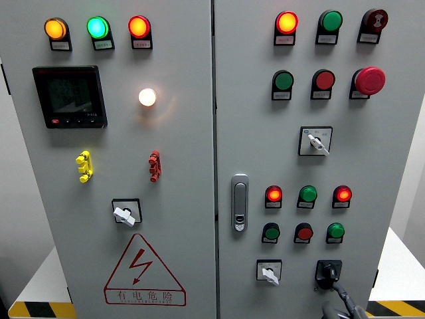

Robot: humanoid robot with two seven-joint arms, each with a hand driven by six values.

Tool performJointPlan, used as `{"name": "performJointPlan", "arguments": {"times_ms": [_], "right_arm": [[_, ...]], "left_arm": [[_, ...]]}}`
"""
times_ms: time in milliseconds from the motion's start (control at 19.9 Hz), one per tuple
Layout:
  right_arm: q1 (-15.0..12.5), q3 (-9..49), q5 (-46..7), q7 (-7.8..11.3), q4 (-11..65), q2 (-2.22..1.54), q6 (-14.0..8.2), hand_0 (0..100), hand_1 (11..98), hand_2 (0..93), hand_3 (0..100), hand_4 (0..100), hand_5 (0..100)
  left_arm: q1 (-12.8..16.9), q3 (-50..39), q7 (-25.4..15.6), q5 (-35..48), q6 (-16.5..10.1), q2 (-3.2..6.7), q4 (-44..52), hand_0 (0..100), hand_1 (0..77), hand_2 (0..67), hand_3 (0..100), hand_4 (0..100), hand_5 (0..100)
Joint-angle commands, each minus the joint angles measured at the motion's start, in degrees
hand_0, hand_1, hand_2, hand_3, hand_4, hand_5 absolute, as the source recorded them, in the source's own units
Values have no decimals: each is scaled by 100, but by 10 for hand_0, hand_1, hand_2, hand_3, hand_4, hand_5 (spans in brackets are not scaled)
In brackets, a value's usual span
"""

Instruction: Trip black knob to open circuit

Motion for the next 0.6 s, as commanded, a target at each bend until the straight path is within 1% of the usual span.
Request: {"name": "performJointPlan", "arguments": {"times_ms": [0,301,452,553], "right_arm": [[6,-9,0,0,16,9,0,837,410,60,872,914,1000],[14,-9,9,0,25,9,0,838,409,63,876,921,1000],[14,-35,9,0,25,26,0,839,408,65,877,923,1000],[14,-44,9,0,25,26,9,840,408,65,878,928,1000]], "left_arm": [[0,0,8,0,0,0,0,0,35,128,214,67,16],[0,0,-1,0,0,0,0,0,33,128,214,66,16],[0,0,-1,0,0,0,0,0,32,128,214,67,16],[0,0,-1,0,0,0,0,0,33,128,214,67,16]]}}
